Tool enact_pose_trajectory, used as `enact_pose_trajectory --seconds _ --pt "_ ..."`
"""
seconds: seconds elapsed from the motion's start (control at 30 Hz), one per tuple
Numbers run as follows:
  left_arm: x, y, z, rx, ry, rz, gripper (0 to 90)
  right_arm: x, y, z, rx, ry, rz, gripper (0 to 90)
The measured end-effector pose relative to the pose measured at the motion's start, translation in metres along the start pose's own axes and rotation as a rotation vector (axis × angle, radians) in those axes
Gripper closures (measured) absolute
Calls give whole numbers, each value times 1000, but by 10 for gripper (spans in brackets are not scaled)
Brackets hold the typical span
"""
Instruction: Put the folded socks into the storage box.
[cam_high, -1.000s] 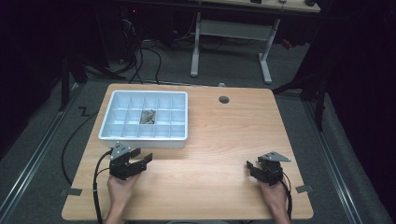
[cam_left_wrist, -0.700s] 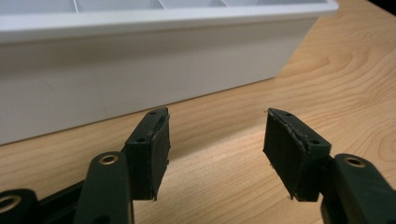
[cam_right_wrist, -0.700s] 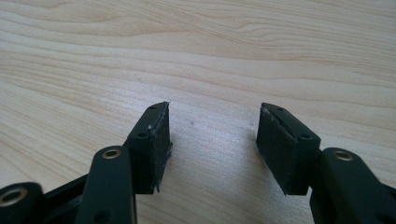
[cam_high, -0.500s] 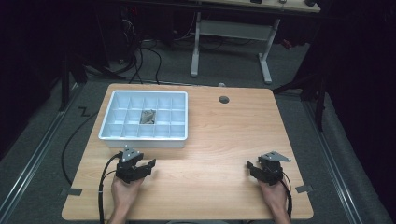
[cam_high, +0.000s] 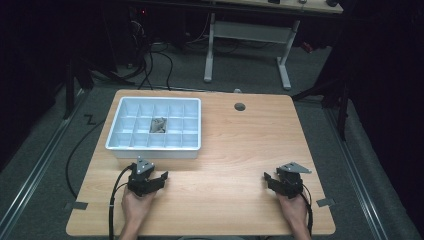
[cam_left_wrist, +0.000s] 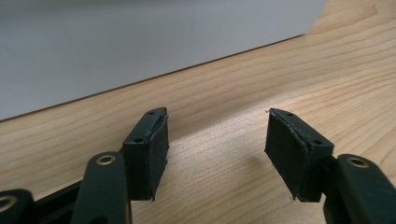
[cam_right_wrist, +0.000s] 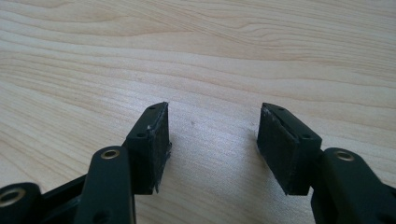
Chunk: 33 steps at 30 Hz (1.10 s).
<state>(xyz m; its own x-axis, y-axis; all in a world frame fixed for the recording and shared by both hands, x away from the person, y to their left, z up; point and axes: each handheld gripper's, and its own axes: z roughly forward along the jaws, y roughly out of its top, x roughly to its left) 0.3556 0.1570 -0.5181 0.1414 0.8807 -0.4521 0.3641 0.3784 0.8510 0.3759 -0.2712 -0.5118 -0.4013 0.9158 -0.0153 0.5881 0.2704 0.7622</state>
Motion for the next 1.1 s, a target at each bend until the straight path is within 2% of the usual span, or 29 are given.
enact_pose_trajectory --seconds 0.23,0.43,0.5,0.53,0.57,1.1 --pt "2 1 2 -14 18 -5 393 0 0 0 1 0 0 435" --pt "2 -1 4 -6 42 6 379 0 0 0 2 -1 -1 431" --pt "1 -2 4 -5 48 22 366 0 0 0 1 -2 -2 431" --pt "-2 -5 5 1 61 62 355 1 0 0 2 -3 0 431" --pt "-3 -6 5 4 59 73 341 1 0 0 2 -3 1 431" --pt "-4 -7 5 6 55 66 323 1 0 0 1 -6 2 430"
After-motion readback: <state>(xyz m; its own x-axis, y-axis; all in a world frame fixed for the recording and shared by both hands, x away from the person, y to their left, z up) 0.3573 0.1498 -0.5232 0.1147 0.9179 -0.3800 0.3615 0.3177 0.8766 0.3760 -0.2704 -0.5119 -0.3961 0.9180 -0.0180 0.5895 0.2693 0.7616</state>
